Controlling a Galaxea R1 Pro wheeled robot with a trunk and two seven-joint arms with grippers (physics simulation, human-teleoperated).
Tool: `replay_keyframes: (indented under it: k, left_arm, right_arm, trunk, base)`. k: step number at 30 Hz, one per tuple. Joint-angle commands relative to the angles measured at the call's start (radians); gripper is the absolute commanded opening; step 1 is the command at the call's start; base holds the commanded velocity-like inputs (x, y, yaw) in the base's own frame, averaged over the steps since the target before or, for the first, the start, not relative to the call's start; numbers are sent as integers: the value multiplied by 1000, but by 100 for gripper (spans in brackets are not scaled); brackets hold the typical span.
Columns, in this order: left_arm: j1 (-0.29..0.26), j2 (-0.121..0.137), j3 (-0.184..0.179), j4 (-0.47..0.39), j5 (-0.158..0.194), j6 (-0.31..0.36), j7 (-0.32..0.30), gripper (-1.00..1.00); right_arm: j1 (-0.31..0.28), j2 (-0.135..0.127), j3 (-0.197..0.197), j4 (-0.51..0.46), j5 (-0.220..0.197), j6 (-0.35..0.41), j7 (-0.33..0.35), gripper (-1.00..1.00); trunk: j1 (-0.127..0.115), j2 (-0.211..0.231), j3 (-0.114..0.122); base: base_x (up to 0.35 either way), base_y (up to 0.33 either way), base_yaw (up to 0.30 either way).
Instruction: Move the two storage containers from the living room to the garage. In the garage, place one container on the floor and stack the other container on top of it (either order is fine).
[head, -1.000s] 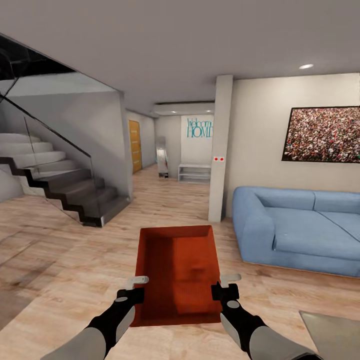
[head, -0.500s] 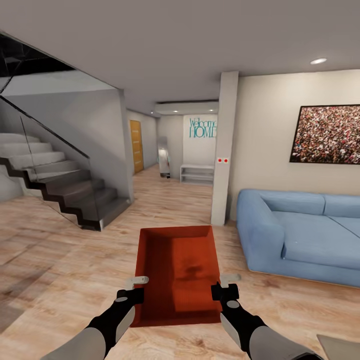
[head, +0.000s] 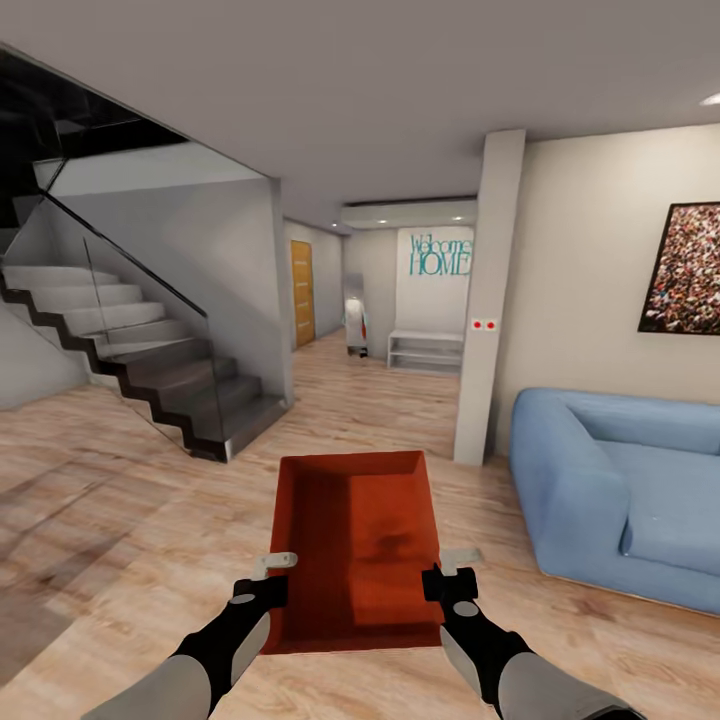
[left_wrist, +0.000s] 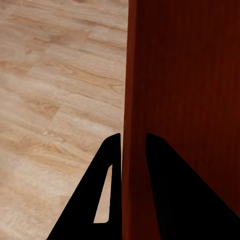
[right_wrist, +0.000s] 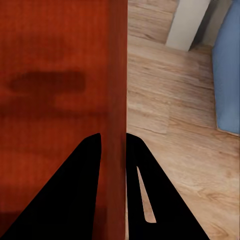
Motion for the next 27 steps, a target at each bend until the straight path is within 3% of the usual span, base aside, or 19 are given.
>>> replay_keyframes:
  k: [1, 27]
  left_arm:
    - [-1, 11, 30, -6, -14, 0, 45, -100]
    - [-1, 11, 30, -6, -14, 0, 45, -100]
  right_arm:
    - [-1, -2, -42, 3, -89, -7, -25, -100]
    - [-2, -2, -42, 4, -89, -8, -25, -100]
  trunk:
    - [1, -1, -1]
    - [1, -1, -1]
  base:
    - [321, 0, 6]
    - [321, 0, 1]
